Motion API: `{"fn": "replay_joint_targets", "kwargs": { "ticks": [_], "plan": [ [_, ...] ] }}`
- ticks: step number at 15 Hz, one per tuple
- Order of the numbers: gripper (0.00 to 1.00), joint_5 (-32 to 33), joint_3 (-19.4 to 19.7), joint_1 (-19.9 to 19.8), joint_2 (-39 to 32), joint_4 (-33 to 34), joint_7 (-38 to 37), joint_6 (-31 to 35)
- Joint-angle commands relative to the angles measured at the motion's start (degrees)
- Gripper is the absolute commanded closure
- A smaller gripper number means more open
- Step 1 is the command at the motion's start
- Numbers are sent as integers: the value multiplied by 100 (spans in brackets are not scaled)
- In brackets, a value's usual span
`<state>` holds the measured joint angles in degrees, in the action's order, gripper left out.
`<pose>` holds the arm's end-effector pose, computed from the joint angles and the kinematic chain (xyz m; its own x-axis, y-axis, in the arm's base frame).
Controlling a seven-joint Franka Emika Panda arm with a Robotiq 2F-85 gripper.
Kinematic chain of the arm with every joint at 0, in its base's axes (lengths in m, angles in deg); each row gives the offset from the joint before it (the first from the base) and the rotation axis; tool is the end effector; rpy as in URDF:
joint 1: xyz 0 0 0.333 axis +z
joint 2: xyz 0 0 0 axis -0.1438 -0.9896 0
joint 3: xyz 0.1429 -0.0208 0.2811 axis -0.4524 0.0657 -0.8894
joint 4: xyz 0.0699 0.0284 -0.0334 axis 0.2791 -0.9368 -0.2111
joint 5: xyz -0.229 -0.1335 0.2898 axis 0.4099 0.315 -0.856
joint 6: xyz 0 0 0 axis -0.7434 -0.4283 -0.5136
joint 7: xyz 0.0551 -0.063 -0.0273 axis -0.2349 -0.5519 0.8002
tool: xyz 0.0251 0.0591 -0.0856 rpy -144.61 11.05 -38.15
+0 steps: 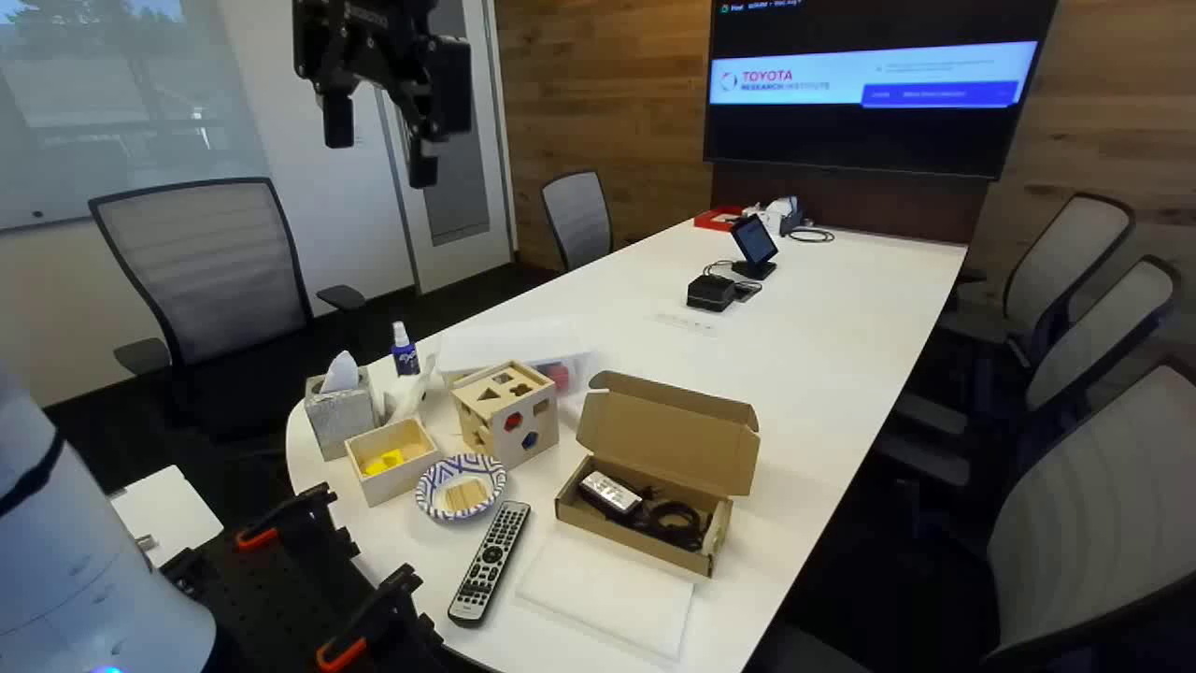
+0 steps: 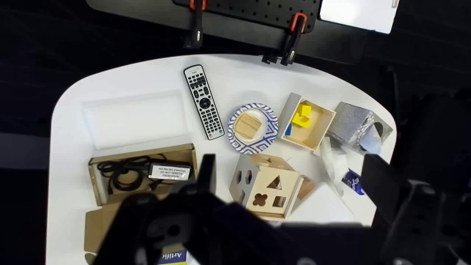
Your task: Press the center button on the remote
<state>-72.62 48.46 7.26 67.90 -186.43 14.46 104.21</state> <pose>0.2983 -0.1491 0.5609 0.9829 0.1841 -0.0033 0.1766 -0.9474 -0.2670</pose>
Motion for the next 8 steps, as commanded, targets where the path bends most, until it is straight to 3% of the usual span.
{"fn": "replay_joint_targets", "kwargs": {
  "ticks": [1,8],
  "plan": [
    [0,-55,-83,-120,-37,14,64,-12],
    [0,-413,-515,-295,-315,-225,-1128,481]
  ]
}}
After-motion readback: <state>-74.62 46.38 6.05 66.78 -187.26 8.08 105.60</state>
